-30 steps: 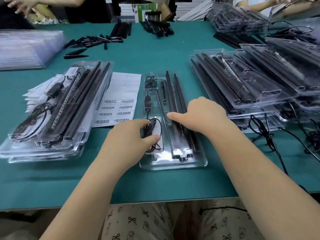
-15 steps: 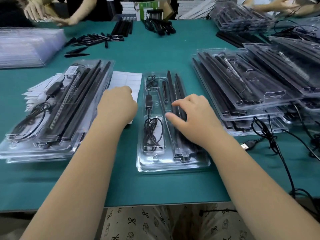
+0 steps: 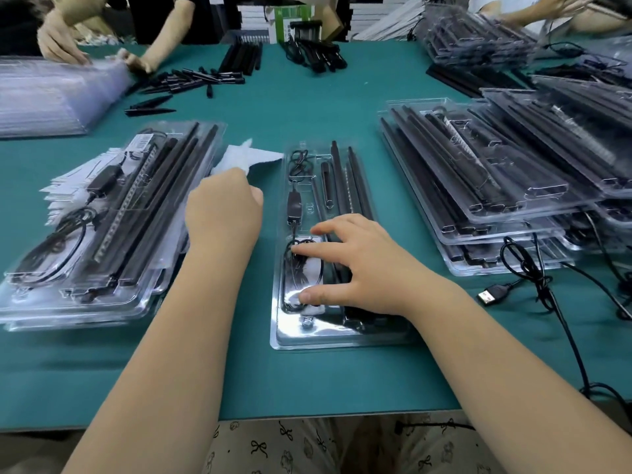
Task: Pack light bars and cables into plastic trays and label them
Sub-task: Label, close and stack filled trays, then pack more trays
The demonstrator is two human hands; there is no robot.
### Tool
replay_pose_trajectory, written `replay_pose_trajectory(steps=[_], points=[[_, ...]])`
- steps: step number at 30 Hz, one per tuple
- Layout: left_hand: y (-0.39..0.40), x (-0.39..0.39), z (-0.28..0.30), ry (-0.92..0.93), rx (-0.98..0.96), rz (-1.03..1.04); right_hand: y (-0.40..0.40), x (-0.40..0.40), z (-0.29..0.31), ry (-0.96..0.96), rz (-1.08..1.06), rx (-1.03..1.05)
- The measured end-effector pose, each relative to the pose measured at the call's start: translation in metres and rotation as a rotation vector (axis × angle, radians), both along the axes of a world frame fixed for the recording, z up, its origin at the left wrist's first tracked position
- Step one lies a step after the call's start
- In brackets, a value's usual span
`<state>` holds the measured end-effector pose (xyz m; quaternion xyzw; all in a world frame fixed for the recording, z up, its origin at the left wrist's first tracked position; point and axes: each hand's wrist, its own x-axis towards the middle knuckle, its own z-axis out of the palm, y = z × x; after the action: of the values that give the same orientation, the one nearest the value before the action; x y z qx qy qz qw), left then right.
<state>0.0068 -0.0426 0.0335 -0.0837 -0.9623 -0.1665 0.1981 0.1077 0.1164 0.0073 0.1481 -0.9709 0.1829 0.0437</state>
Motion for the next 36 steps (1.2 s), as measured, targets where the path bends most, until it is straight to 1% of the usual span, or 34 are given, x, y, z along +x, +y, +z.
replay_pose_trajectory(steps=[4,6,7,9,11,13,14,15,18,21,23,25,27,28,30,32,33,35,36], points=[[-0.010,0.010,0.008,0.208,0.219,-0.005,0.001,0.000,0.001,-0.009,-0.001,-0.017],[-0.013,0.016,0.011,0.318,0.322,-0.057,0.002,0.000,0.000,-0.011,-0.001,-0.019],[-0.012,0.019,0.013,0.328,0.366,-0.111,0.002,0.000,0.000,-0.016,-0.005,-0.031],[-0.007,0.025,0.012,0.267,0.353,-0.234,0.002,-0.002,0.002,-0.030,-0.021,-0.101],[0.001,0.031,0.008,0.187,0.282,-0.341,0.001,-0.004,0.003,-0.021,-0.056,-0.242],[0.005,0.031,0.003,0.083,0.273,-0.415,0.002,-0.005,0.005,-0.034,-0.113,-0.387],[0.005,0.027,0.000,0.022,0.246,-0.406,0.003,-0.005,0.005,-0.058,-0.129,-0.407],[0.003,0.022,-0.002,-0.040,0.189,-0.368,0.004,-0.004,0.005,-0.075,-0.131,-0.377],[-0.007,0.013,-0.006,-0.261,0.030,-0.185,0.003,-0.003,0.004,-0.060,-0.084,-0.209],[-0.010,0.014,-0.007,-0.516,-0.015,-0.034,0.002,-0.003,0.005,-0.032,-0.073,-0.179],[-0.009,0.013,-0.007,-0.572,0.020,-0.027,0.002,-0.003,0.006,-0.025,-0.067,-0.159],[-0.007,0.012,-0.003,-0.534,0.162,-0.109,0.002,-0.003,0.006,-0.024,-0.060,-0.146],[-0.010,0.011,0.001,-0.489,0.312,-0.136,0.002,-0.003,0.005,-0.027,-0.061,-0.146],[-0.013,0.011,0.001,-0.468,0.308,-0.129,0.002,-0.003,0.005,-0.028,-0.061,-0.145],[-0.019,0.008,-0.001,-0.457,0.165,-0.116,0.003,-0.003,0.005,-0.028,-0.060,-0.141],[-0.022,0.008,-0.003,-0.539,0.049,-0.071,0.002,-0.003,0.005,-0.025,-0.057,-0.139],[-0.022,0.009,-0.005,-0.579,-0.042,-0.071,0.002,-0.003,0.005,-0.023,-0.055,-0.136],[-0.019,0.010,-0.007,-0.590,-0.223,-0.116,0.002,-0.003,0.005,-0.016,-0.054,-0.137],[-0.018,0.009,-0.008,-0.576,-0.265,-0.142,0.002,-0.003,0.006,-0.014,-0.054,-0.139]])
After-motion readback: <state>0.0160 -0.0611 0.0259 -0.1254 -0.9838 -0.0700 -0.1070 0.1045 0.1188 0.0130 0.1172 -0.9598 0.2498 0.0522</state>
